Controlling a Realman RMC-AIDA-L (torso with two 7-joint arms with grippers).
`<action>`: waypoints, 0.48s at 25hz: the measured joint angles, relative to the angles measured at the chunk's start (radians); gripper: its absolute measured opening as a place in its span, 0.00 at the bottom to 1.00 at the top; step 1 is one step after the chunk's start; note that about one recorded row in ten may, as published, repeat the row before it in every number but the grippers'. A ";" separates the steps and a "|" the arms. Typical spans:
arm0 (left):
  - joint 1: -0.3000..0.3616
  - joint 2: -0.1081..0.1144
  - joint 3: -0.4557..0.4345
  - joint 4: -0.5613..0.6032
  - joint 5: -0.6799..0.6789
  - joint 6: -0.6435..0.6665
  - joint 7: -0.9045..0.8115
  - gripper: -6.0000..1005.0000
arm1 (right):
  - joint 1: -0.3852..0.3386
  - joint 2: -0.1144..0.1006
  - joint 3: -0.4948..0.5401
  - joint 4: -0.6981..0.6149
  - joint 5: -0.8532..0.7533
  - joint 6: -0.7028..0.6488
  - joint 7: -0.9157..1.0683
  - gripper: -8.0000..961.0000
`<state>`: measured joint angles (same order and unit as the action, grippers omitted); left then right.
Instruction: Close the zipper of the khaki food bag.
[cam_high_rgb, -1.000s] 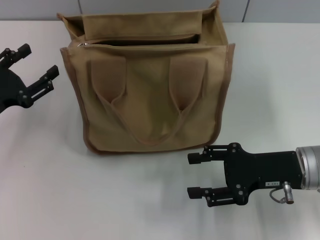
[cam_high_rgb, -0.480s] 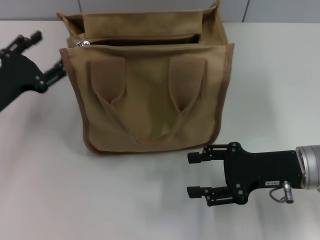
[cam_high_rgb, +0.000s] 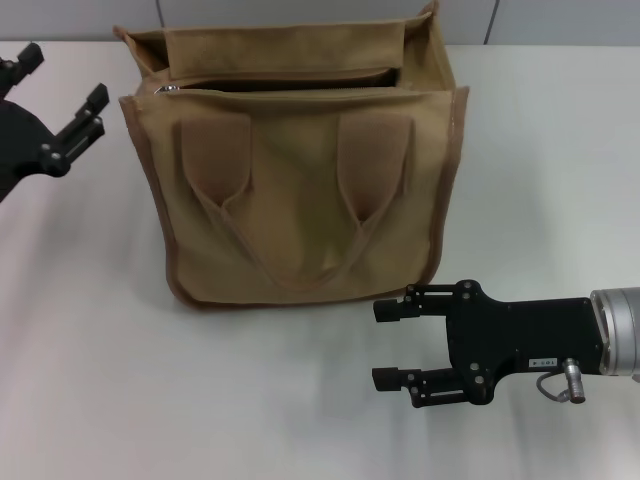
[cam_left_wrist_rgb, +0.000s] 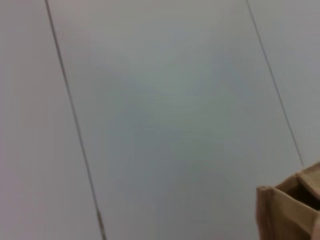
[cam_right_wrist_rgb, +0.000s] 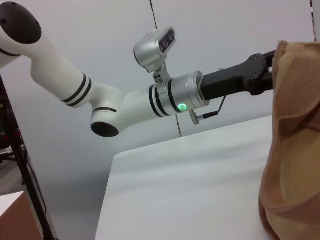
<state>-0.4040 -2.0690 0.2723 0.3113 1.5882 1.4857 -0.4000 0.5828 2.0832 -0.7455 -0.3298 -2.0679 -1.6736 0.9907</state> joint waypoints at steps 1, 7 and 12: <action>0.000 0.002 0.005 -0.004 0.007 0.002 0.001 0.77 | 0.000 0.000 0.000 0.000 0.000 0.000 0.000 0.76; 0.017 0.034 0.105 0.032 0.022 0.030 -0.121 0.77 | 0.000 0.000 0.000 0.000 0.000 0.000 0.000 0.76; 0.018 0.074 0.228 0.039 0.023 0.044 -0.203 0.77 | -0.003 -0.001 0.000 0.000 0.000 0.000 0.000 0.76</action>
<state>-0.3859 -1.9954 0.5006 0.3501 1.6108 1.5298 -0.6035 0.5802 2.0821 -0.7456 -0.3297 -2.0677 -1.6734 0.9909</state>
